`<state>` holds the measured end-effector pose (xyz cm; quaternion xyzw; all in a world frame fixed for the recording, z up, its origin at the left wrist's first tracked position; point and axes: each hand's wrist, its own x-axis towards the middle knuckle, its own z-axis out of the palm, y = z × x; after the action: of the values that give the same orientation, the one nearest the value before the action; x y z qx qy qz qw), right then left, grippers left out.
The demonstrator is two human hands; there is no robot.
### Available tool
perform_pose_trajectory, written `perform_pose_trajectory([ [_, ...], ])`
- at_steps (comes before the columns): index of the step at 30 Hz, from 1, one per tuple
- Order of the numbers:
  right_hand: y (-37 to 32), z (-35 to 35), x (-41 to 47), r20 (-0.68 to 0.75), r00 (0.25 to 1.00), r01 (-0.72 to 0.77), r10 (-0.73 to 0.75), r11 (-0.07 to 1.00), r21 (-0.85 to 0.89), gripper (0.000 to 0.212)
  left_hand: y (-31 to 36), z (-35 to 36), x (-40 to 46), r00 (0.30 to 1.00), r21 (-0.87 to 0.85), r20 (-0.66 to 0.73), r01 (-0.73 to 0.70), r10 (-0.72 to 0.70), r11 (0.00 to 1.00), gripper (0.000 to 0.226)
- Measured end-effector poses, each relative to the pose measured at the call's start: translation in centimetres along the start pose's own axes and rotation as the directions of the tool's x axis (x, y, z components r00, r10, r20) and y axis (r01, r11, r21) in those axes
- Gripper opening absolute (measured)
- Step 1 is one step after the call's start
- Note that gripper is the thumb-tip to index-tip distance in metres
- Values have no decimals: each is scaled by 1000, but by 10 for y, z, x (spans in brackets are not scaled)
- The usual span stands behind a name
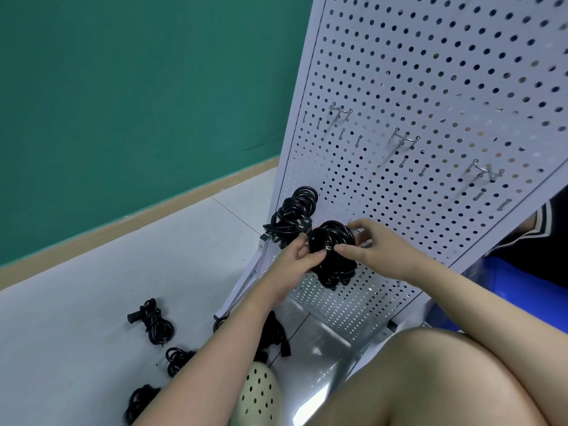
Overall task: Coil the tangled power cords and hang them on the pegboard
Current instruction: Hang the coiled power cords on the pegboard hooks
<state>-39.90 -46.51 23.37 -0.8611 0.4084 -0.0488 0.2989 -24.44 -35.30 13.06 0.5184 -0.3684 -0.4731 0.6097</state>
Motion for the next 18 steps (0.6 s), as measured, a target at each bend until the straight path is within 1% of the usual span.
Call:
perform_pose_trajectory([
  [2, 2, 0, -1, 19, 1000, -3, 3, 1000, -5, 74, -2, 0, 0, 1000, 7, -10, -2, 2, 1000, 36],
  [3, 2, -1, -2, 34, 999, -3, 3, 1000, -14, 71, -2, 0, 0, 1000, 19, -17, -8, 8, 1000, 34],
  [7, -1, 1, -5, 48, 998, 39, -37, 998, -48, 55, -9, 2, 0, 996, 89, -74, -43, 50, 995, 48],
  [10, -3, 3, -6, 40, 998, 53, -52, 998, -41, 50, -13, 5, 0, 992, 101, -109, -46, 57, 994, 49],
  [14, -3, 5, -3, 46, 998, 31, -31, 1000, 0, 52, -10, 5, 2, 987, 132, -133, -74, 92, 988, 44],
  [18, -2, 5, -1, 30, 999, 21, -21, 1000, 4, 58, -7, 4, 8, 987, 180, -122, -81, 104, 980, 47],
])
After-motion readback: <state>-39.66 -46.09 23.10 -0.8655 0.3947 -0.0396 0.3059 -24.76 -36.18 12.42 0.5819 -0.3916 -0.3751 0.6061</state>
